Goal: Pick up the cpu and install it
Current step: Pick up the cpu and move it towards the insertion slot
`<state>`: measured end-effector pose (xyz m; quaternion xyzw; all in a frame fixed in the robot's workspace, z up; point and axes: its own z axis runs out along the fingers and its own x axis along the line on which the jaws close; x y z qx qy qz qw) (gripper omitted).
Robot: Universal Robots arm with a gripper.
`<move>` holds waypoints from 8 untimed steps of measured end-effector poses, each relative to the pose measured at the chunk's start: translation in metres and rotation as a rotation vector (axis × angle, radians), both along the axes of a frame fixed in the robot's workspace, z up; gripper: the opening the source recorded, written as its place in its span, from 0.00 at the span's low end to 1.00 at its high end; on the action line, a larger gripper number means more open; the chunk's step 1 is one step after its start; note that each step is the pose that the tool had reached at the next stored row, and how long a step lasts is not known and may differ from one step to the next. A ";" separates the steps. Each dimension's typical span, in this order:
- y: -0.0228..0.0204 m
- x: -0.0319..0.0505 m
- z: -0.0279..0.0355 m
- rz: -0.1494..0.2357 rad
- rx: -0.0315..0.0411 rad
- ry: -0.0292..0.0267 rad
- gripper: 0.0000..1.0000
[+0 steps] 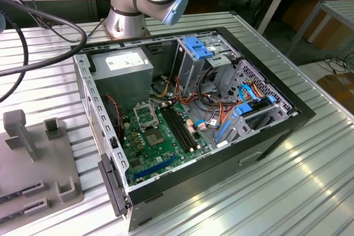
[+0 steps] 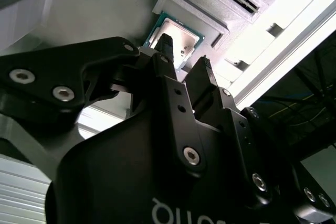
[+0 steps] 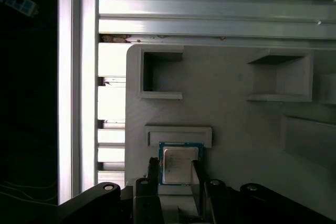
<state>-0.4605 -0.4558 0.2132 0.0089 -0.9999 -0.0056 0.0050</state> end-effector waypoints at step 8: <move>0.0000 0.0010 -0.0089 0.000 0.0001 0.0000 0.51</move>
